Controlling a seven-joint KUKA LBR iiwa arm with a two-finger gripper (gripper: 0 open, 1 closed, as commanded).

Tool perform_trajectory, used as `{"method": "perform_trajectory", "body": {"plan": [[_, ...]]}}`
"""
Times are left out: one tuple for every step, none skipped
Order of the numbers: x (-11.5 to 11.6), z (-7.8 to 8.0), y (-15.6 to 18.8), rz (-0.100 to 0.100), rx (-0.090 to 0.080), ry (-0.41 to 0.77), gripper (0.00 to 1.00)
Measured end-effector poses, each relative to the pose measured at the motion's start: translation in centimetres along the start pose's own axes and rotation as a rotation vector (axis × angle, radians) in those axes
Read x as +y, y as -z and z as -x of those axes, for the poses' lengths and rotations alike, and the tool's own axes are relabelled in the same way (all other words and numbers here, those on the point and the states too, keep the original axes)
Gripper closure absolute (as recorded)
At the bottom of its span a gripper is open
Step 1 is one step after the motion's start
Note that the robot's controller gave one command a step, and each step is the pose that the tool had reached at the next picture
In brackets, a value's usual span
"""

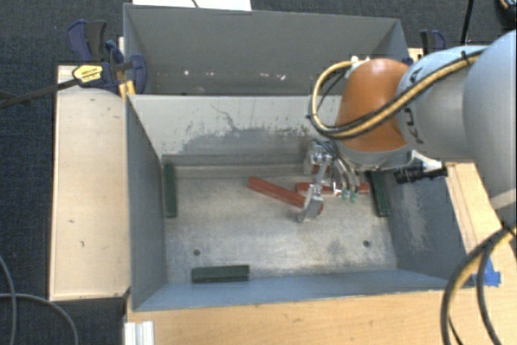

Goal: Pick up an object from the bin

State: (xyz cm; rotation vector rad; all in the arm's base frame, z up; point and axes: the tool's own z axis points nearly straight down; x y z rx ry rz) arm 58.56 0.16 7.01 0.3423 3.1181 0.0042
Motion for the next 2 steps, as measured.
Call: {"method": "perform_trajectory", "body": {"plan": [[-0.2, 0.2, 0.2, -0.001, -0.005, -0.003, 1.0], [-1.2, -3.3, 14.7, -0.001, -0.005, -0.048, 1.0]]}}
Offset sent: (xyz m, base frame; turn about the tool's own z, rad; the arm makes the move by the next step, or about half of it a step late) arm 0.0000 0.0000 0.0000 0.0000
